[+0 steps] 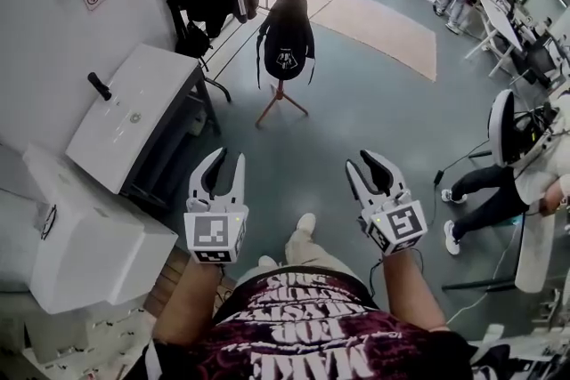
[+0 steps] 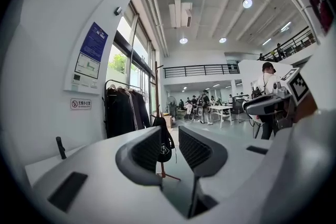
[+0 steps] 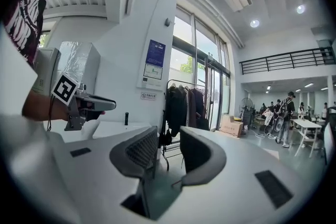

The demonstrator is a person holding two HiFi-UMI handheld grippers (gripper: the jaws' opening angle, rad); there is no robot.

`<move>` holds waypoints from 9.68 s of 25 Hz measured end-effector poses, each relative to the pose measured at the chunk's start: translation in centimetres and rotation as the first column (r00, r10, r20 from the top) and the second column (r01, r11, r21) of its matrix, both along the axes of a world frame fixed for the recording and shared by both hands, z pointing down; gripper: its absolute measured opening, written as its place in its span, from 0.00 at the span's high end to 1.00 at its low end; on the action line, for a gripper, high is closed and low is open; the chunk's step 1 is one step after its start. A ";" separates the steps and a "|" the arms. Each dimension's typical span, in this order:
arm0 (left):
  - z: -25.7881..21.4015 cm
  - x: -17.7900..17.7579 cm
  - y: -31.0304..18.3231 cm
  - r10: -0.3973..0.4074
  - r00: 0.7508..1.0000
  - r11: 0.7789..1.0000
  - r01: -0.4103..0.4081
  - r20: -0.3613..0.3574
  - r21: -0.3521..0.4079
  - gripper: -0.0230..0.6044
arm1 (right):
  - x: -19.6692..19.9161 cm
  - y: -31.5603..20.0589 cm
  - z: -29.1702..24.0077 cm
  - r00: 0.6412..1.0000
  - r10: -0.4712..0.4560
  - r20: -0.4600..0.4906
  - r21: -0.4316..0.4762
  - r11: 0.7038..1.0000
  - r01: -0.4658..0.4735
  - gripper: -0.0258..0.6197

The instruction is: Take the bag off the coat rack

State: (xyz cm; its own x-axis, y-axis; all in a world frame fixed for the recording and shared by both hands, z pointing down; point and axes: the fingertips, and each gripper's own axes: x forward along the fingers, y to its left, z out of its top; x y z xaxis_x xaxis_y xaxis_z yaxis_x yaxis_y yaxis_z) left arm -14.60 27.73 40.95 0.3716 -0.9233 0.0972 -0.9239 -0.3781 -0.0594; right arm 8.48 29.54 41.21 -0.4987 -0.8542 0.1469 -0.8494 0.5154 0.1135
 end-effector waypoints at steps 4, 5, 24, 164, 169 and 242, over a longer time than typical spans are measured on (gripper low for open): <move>1.0 -0.1 -1.2 -0.001 1.000 1.000 0.001 -0.001 -0.018 0.74 | 0.0 -1.3 0.6 1.000 0.001 0.005 -0.005 1.000 -0.001 0.67; 1.3 0.0 -1.6 0.000 1.000 1.000 0.000 0.001 -0.022 0.72 | 0.1 -1.8 0.7 1.000 0.002 0.005 -0.007 1.000 -0.002 0.64; 3.3 1.9 -12.9 -0.018 0.999 0.997 0.020 0.034 -0.077 0.71 | 2.1 -14.8 3.6 0.998 -0.048 0.047 -0.059 0.997 0.050 0.59; 10.6 13.9 -73.3 0.168 0.985 0.964 -0.156 0.037 -0.215 0.72 | -1.3 -75.5 11.5 0.978 -0.127 0.164 -0.267 0.949 0.168 0.67; 12.4 16.0 -74.7 0.223 0.971 0.957 -0.202 0.083 -0.210 0.72 | -1.8 -76.9 12.1 0.974 -0.126 0.189 -0.286 0.942 0.178 0.72; -3.9 11.6 -56.4 0.252 0.967 0.968 -0.252 -0.037 -0.012 0.95 | -5.5 -56.2 -3.0 0.972 -0.190 0.141 -0.062 0.978 0.200 0.95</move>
